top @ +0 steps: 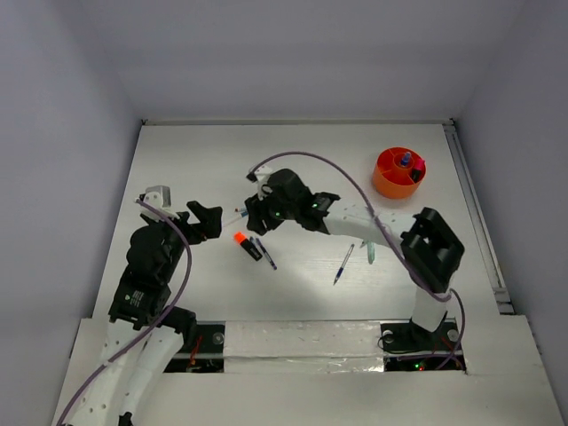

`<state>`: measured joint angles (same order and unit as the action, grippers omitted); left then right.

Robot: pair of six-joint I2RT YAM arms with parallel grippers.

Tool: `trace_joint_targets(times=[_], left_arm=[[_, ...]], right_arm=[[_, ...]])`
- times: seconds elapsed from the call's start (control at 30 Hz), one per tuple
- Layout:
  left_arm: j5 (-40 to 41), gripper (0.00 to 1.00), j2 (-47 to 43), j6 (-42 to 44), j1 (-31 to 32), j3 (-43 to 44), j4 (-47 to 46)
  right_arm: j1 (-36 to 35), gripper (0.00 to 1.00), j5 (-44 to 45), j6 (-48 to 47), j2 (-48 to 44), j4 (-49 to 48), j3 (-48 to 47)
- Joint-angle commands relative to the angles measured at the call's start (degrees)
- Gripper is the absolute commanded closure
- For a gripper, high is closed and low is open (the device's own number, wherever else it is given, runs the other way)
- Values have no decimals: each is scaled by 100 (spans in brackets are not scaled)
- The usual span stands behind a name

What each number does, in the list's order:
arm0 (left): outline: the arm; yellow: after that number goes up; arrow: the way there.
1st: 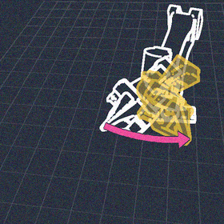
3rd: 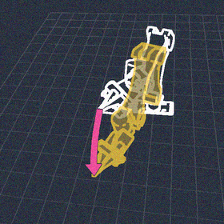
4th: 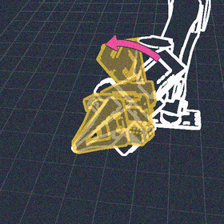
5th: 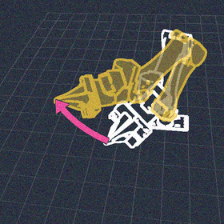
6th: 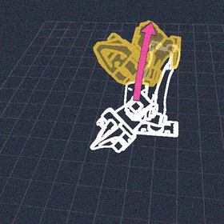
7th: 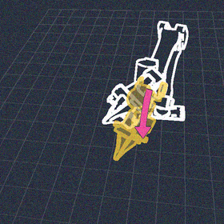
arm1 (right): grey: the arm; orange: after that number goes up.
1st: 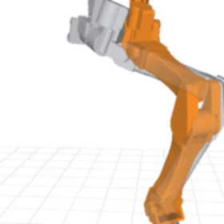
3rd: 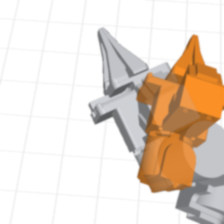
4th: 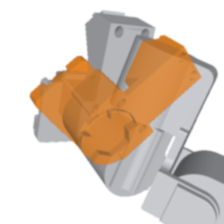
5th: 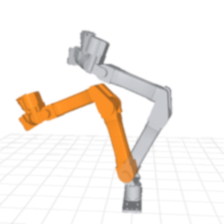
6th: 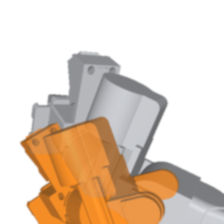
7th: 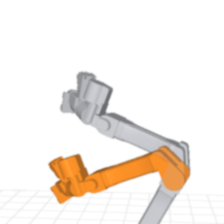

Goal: Sort the stationery into containers
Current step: Pick up the pen from the center of the board.

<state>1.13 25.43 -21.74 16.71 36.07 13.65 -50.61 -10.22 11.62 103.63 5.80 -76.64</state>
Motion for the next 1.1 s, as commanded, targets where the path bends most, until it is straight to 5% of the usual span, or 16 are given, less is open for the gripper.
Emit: trace_joint_targets(times=[0.0, 0.47, 0.87, 1.0, 1.07], left_arm=[[642, 1, -222, -76, -98, 312, -21], [688, 1, -363, -129, -256, 295, -29], [608, 1, -390, -120, -256, 268, -55], [591, 1, -399, -120, -256, 268, -64], [591, 1, -399, -120, -256, 268, -55]], right_arm=[[-388, 44, 424, -344, 612, 473, -877], [-810, 39, 1540, -766, 2687, 2126, -3171], [-863, 40, 1628, -652, 3242, 2426, -3603], [-916, 46, 1628, -564, 3286, 2434, -3656], [-916, 61, 1620, -511, 3321, 2496, -3752]])
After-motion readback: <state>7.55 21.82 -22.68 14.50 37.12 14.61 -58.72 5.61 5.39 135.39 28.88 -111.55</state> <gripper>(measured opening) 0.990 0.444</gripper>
